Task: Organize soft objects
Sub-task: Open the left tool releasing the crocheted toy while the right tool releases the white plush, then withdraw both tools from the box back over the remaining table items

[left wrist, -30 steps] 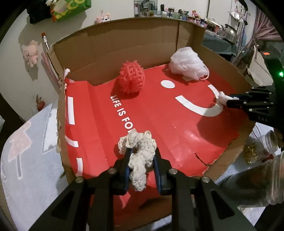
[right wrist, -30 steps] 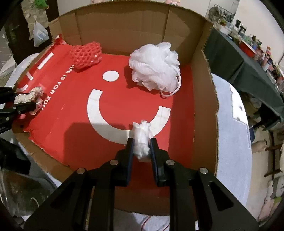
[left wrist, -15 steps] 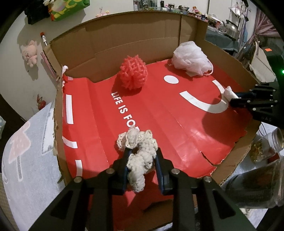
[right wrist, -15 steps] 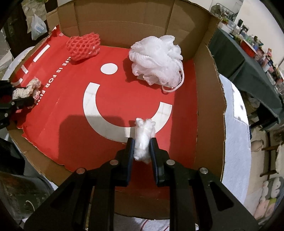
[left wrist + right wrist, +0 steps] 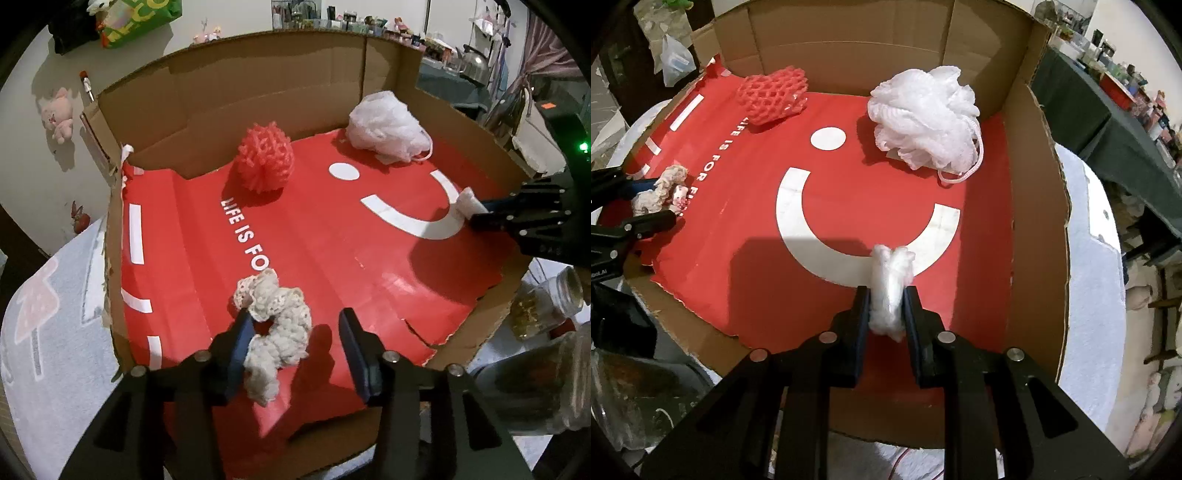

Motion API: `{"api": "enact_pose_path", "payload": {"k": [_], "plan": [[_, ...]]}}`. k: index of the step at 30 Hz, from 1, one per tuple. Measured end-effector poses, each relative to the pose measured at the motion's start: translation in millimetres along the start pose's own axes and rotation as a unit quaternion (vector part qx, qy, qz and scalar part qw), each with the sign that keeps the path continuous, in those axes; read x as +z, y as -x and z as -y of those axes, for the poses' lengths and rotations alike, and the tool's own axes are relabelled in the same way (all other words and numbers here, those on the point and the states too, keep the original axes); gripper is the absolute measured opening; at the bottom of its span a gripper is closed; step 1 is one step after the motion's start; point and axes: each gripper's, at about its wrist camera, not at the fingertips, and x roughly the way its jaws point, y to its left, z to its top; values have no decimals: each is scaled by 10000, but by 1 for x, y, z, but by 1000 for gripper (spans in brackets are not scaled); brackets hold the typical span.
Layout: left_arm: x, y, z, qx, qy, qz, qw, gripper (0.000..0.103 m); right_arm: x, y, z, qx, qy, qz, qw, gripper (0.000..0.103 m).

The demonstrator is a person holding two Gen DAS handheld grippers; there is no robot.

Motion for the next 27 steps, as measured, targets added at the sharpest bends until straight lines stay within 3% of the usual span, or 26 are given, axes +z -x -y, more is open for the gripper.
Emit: {"api": "enact_pose_path", "payload": {"k": [5,11,15,19,24,27], "plan": [[-1,12,5,-1,-50,209,9998,68,0,0,0,50,-11,-28,10000,20],[-3,30,12,-68,-60,477,9988,75,-3,6,1,178,-80,8,9998,29],[-6,45,16,-142,-48,699,9974,79,-6,14,-3,403,-93,99,9991,54],[-11,61,19,-194,63,907,9957,82,-9,33,-12,164,-43,374,9992,58],[-19,96,24,-247,259,1364,9900,94,-17,67,-15,95,-120,755,9970,63],[-27,118,30,-258,368,1645,9854,98,-27,94,-19,109,-134,1071,9941,71]]}}
